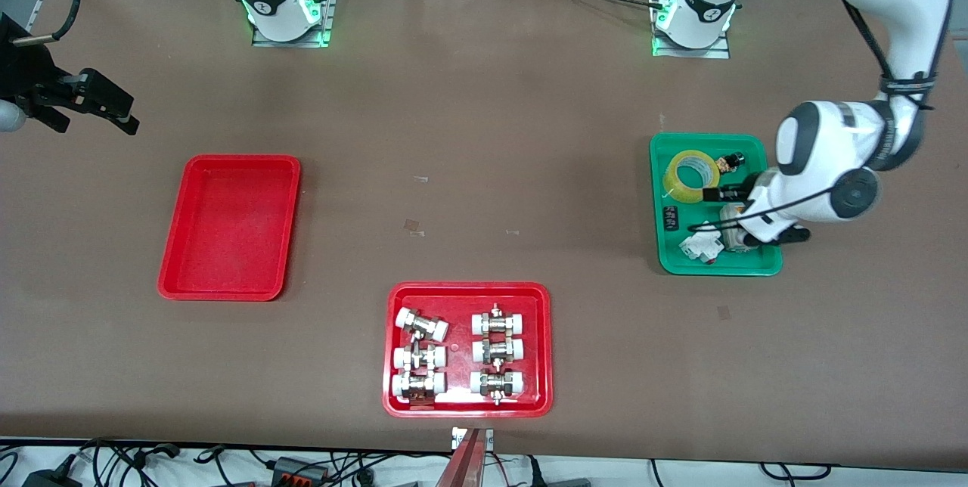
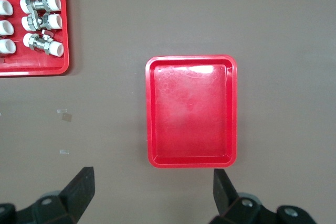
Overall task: Left arm passes tape to right arm into tray
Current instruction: 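Lower the left gripper onto the yellow tape roll in the green tray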
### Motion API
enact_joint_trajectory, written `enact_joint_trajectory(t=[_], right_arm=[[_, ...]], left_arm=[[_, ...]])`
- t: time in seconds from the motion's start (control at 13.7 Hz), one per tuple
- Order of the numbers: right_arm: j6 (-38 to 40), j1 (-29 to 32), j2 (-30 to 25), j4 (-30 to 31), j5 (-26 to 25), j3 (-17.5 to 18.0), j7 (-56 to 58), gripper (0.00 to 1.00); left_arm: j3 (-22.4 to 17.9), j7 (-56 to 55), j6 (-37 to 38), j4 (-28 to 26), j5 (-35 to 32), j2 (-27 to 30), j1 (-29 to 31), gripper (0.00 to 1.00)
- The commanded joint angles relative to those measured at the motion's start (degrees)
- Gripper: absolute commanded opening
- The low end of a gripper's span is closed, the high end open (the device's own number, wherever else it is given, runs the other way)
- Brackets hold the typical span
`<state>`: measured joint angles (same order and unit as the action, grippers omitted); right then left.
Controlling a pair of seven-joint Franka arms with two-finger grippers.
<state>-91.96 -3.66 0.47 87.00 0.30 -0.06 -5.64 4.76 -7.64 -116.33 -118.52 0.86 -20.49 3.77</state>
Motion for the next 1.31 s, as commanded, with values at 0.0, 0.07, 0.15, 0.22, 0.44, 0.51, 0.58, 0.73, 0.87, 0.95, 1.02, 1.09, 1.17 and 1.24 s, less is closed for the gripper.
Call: enact_joint_trajectory(t=[0.0, 0.07, 0.15, 0.22, 0.44, 0.51, 0.58, 0.73, 0.87, 0.95, 1.02, 1.09, 1.17, 1.24], right_arm=[[-0.23, 0.06, -0.11, -0.25, -0.3, 0.24, 0.45, 1.0], [-0.15, 0.06, -0.11, -0.25, -0.3, 0.24, 0.45, 1.0], [0.03, 0.06, -0.11, -0.25, -0.3, 0.24, 0.37, 1.0], [0.12, 0.06, -0.11, -0.25, -0.3, 0.24, 0.36, 1.0], [0.12, 0.06, -0.11, -0.16, -0.39, 0.24, 0.36, 1.0], [0.12, 0.06, -0.11, -0.16, -0.39, 0.24, 0.36, 1.0], [0.12, 0.06, -0.11, -0.16, -0.39, 0.24, 0.36, 1.0], [0.21, 0.06, -0.11, -0.16, -0.39, 0.24, 0.36, 1.0], [0.21, 0.06, -0.11, -0.16, -0.39, 0.24, 0.36, 1.0], [0.21, 0.06, -0.11, -0.07, -0.39, 0.24, 0.36, 1.0], [0.21, 0.06, -0.11, -0.16, -0.39, 0.24, 0.28, 1.0], [0.21, 0.06, -0.11, -0.07, -0.39, 0.24, 0.28, 1.0], [0.21, 0.06, -0.11, -0.07, -0.39, 0.24, 0.28, 1.0], [0.21, 0.06, -0.11, -0.07, -0.39, 0.24, 0.28, 1.0]], left_arm=[[0.86, -0.18, -1.62, -6.54, -1.03, 3.53, 0.62, 1.0], [0.86, -0.36, -1.62, -7.07, -0.95, 2.57, 0.19, 1.0], [0.95, -0.36, -1.71, -7.25, -0.94, 1.69, 0.09, 1.0], [0.95, -0.36, -1.71, -7.25, -0.94, 1.6, 0.09, 1.0], [0.95, -0.71, -1.53, -7.25, -1.03, 1.77, 0.01, 0.81], [0.95, -0.71, -1.53, -7.16, -0.95, 1.68, 0.09, 0.74], [1.04, -0.8, -1.71, -7.25, -0.94, 1.51, 0.01, 0.65], [1.04, -0.8, -1.97, -7.16, -1.03, 1.33, -0.6, 0.6], [1.04, -0.8, -2.32, -7.25, -0.94, 0.63, -0.78, 0.58], [1.04, -0.8, -2.32, -7.16, -0.94, 0.54, -0.79, 0.54], [0.95, -0.71, -2.41, -7.16, -1.03, 0.45, -0.79, 0.48], [0.95, -0.63, -2.5, -7.07, -1.03, 0.1, -0.7, 0.4], [0.95, -0.54, -2.5, -6.99, -1.03, 0.1, -0.7, 0.32], [0.95, 0.16, -2.41, -6.72, -1.03, 0.1, -0.44, 0.21]])
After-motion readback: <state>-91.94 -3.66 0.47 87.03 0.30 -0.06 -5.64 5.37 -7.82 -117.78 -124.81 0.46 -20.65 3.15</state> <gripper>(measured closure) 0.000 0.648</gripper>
